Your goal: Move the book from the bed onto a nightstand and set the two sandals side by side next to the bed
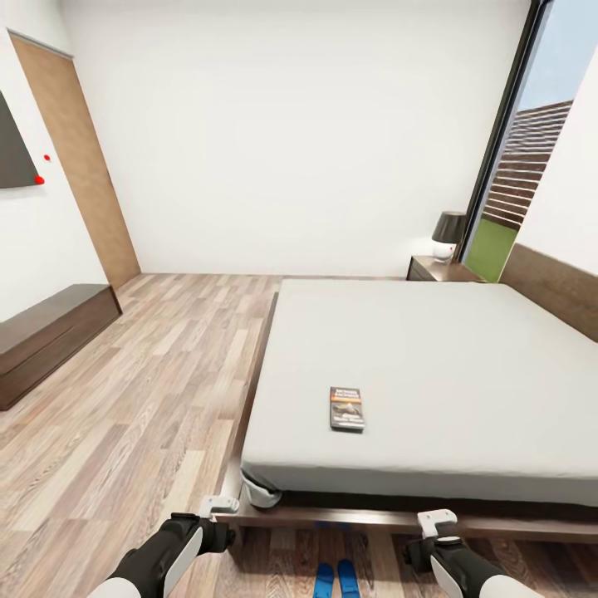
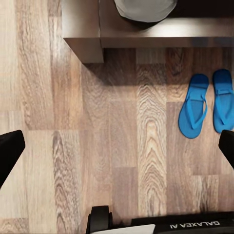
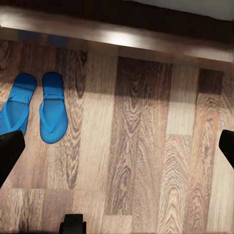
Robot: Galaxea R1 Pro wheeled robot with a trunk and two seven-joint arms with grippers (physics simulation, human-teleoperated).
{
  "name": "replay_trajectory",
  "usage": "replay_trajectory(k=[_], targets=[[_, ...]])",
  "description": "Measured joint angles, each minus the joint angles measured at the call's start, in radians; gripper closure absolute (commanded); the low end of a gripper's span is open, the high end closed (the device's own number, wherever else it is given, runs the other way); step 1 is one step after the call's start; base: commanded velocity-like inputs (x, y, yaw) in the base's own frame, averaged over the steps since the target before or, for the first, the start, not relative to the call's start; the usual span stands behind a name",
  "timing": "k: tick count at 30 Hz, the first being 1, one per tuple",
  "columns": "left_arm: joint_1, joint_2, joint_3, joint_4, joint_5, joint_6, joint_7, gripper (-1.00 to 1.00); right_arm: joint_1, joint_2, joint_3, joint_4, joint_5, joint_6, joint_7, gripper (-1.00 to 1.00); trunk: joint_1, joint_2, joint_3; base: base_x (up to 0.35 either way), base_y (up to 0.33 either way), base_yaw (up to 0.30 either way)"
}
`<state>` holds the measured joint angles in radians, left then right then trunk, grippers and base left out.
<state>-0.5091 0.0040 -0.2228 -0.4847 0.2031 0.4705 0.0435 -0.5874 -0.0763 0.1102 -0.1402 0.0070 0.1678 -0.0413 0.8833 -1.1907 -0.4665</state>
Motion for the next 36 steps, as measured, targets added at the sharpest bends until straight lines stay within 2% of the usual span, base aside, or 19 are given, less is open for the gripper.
replay_trajectory(k=[29, 36], targets=[[-0.001, -0.002, 0.002, 0.021, 0.0, -0.129, 0.001, -1.0, 0.0, -0.003, -0.001, 0.0, -0.001, -0.01, 0.0, -1.0, -0.111, 0.203, 0.091, 0.0, 0.0, 0.0], [-0.001, -0.002, 0.002, 0.021, 0.0, -0.136, 0.001, -1.0, 0.0, -0.005, -0.002, 0.001, -0.001, -0.047, 0.0, -1.0, -0.138, 0.252, 0.113, 0.0, 0.0, 0.0]])
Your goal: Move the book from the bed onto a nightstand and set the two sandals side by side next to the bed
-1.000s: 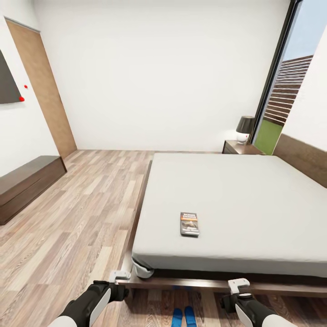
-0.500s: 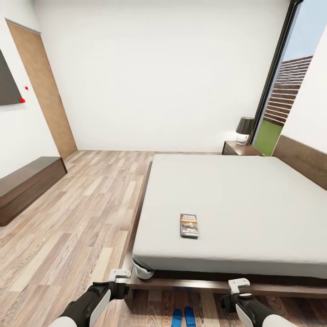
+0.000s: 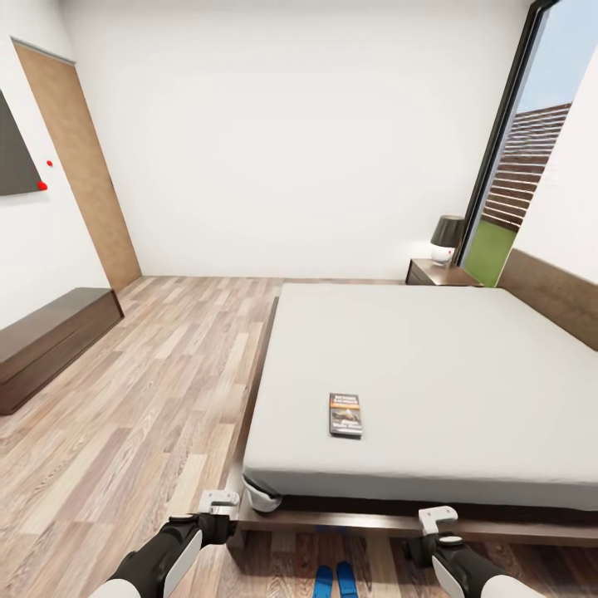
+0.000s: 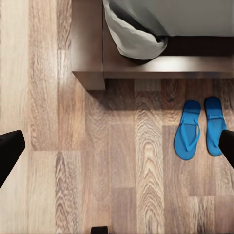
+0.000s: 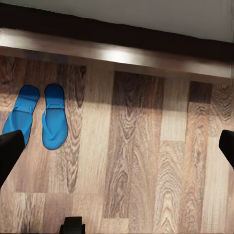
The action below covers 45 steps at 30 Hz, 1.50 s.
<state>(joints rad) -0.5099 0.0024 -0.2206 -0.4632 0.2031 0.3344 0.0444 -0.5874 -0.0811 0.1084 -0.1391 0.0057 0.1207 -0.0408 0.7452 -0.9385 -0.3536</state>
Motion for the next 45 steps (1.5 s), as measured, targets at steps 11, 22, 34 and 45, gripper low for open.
replay_trajectory(k=[11, 22, 34, 45], targets=[[0.0, -0.001, 0.0, 0.0, 0.0, -0.002, 0.0, -1.0, 0.0, -0.005, -0.003, 0.0, 0.0, -0.019, 0.0, -1.0, -0.042, 0.077, 0.035, 0.0, 0.0, 0.0], [0.0, 0.0, -0.001, 0.0, 0.0, -0.002, 0.0, -1.0, 0.0, -0.022, -0.003, -0.001, 0.0, -0.022, 0.0, -1.0, -0.084, 0.154, 0.069, 0.0, 0.0, 0.0], [0.0, -0.001, -0.001, 0.0, 0.0, -0.002, 0.0, -1.0, 0.0, -0.022, -0.002, -0.001, 0.0, -0.022, 0.0, -1.0, -0.13, 0.238, 0.107, 0.0, 0.0, 0.0], [0.0, -0.001, -0.001, 0.0, 0.0, -0.021, 0.0, -1.0, 0.0, -0.024, -0.003, -0.002, -0.001, -0.024, 0.0, -1.0, -0.173, 0.315, 0.141, 0.0, 0.0, 0.0]])
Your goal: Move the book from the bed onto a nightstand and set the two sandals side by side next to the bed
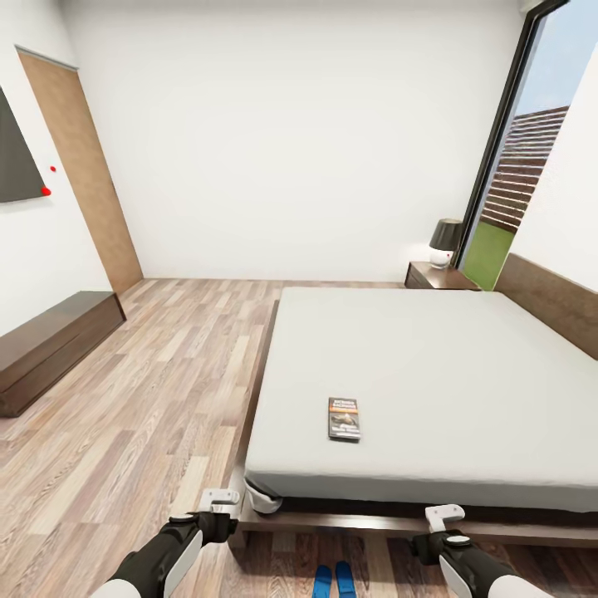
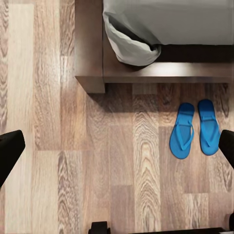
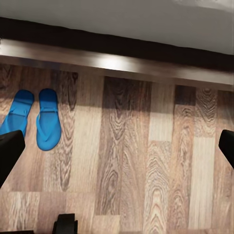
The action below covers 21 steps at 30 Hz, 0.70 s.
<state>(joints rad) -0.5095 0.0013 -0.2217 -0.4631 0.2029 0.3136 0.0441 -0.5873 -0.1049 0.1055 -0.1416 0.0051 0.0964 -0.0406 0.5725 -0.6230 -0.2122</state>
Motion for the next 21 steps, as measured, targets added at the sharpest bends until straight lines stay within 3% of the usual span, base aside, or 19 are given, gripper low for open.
replay_trajectory(k=[21], targets=[[0.0, 0.0, 0.0, 0.0, -0.001, -0.022, -0.001, -1.0, 0.0, 0.007, 0.002, 0.0, -0.001, -0.002, 0.001, -1.0, -0.081, 0.147, 0.066, 0.0, 0.0, 0.0]])
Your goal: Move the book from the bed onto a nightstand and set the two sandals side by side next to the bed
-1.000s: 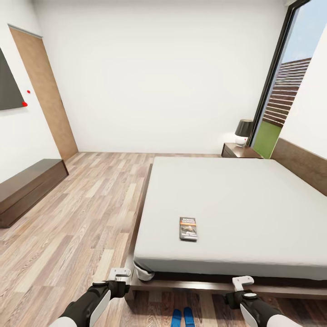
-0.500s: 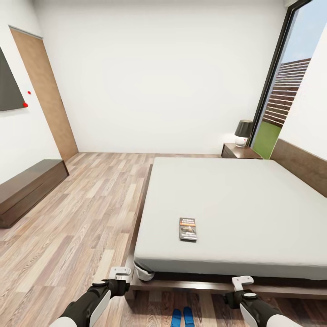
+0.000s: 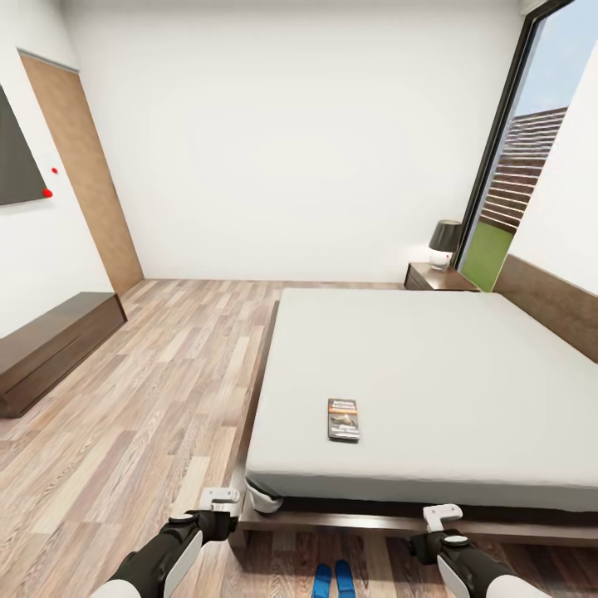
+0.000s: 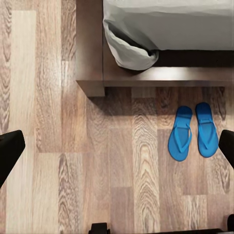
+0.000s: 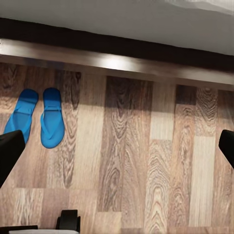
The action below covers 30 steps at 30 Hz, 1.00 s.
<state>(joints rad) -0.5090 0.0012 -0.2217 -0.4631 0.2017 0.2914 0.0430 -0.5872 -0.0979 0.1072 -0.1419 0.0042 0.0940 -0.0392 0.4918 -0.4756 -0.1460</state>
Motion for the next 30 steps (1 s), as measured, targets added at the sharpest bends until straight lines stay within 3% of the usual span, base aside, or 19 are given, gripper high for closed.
replay_trajectory(k=[11, 30], targets=[[0.0, 0.0, 0.0, 0.0, 0.0, -0.002, 0.0, -1.0, 0.0, 0.003, 0.001, 0.0, 0.0, 0.0, 0.0, -1.0, -0.042, 0.077, 0.035, 0.0, 0.0, 0.0], [0.0, 0.0, 0.002, 0.002, 0.0, -0.025, 0.0, -1.0, 0.0, 0.005, 0.001, -0.003, 0.0, 0.0, 0.0, -1.0, -0.042, 0.078, 0.035, 0.0, 0.0, 0.0]])
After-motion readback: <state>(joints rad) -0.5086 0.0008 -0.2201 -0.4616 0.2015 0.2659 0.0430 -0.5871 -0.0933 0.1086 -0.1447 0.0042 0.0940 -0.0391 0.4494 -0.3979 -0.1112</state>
